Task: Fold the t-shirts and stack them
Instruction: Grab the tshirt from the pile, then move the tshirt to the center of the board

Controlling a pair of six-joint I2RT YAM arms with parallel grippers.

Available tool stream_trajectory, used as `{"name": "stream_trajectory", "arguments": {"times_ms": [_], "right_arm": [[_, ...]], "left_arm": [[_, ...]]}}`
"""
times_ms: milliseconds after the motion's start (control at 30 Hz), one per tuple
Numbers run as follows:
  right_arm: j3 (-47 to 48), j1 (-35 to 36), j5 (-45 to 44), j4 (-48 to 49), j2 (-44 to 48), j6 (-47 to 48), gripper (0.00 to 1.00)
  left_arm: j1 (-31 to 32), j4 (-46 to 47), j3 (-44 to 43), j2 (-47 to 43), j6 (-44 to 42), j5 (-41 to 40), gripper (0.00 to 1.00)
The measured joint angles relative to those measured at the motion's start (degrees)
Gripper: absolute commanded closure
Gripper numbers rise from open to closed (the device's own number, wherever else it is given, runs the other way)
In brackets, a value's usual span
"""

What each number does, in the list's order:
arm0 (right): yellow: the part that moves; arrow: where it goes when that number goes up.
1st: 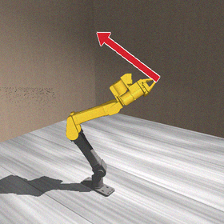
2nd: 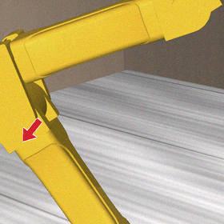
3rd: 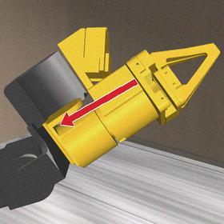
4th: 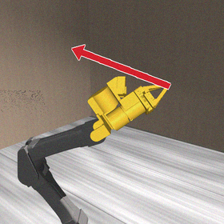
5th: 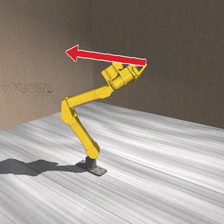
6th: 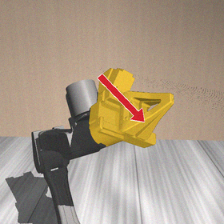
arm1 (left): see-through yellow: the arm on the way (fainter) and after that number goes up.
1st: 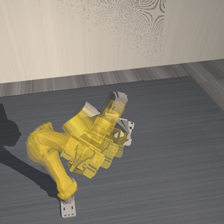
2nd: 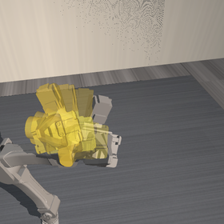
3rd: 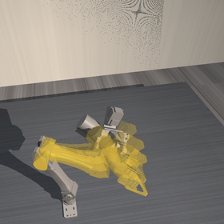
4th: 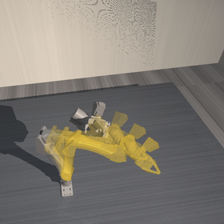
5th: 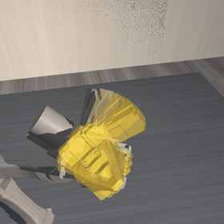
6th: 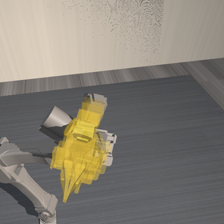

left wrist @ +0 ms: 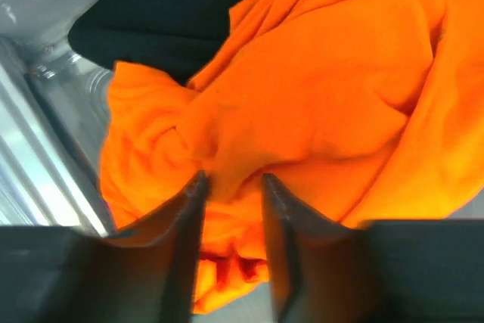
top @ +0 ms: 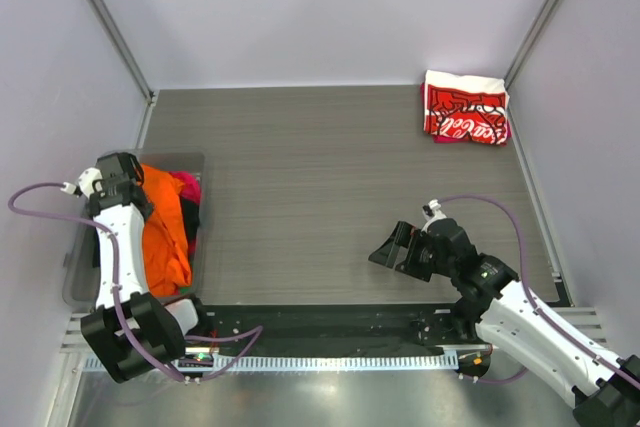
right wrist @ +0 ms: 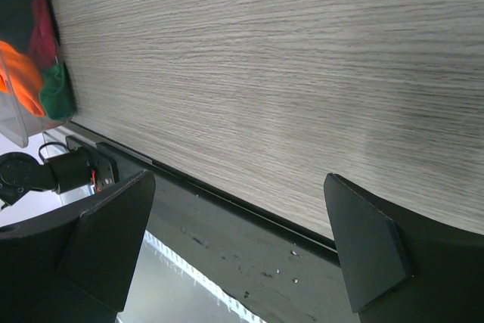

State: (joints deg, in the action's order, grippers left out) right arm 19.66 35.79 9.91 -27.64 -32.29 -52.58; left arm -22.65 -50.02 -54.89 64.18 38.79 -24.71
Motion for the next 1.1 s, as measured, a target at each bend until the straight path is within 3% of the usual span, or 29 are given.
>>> {"name": "stream_trajectory", "arguments": {"times_ms": [100, 400, 533, 633, 800, 967, 1000, 1033, 1100], "right_arm": [[0.0, 0.0, 0.1, -0.3, -0.1, 0.0, 0.0], [-0.1, 0.0, 0.1, -0.7, 0.2, 0.0, 0.0], [-0.1, 0.0, -0.1, -0.8, 0.4, 0.0, 0.0], [0.9, 0.0, -1.5, -2.0, 0.1, 0.4, 0.0], [7.2, 0.0, -8.8, -6.0, 1.7, 1.0, 0.0], [17.6, 0.0, -16.8, -9.3, 4.7, 2.9, 0.0], [20.1, 0.0, -18.6, -10.2, 4.5, 3.4, 0.0], [22.6, 0.0, -20.4, -11.5, 4.2, 3.8, 0.0], [26.5, 0.0, -23.7, -13.4, 3.9, 4.6, 0.0]], "left_arm": [[0.0, 0.5, 0.0, 0.0, -0.2, 1.6, 1.0], [-0.2, 1.2, -1.1, -2.6, 0.7, 8.8, 1.0], [4.0, 0.7, -9.8, -6.3, 2.9, 12.2, 1.0], [12.2, 1.5, -21.7, -6.3, 3.9, 13.8, 1.0], [38.7, 4.7, -39.4, -2.7, 4.0, 13.9, 1.0], [57.8, 5.6, -42.4, 2.5, 3.9, 14.0, 1.0], [61.0, 5.5, -42.1, 4.2, 3.9, 13.9, 0.94], [64.2, 5.5, -41.6, 6.7, 3.9, 13.7, 0.81], [70.1, 5.9, -40.6, 13.0, 4.4, 14.8, 0.44]]}}
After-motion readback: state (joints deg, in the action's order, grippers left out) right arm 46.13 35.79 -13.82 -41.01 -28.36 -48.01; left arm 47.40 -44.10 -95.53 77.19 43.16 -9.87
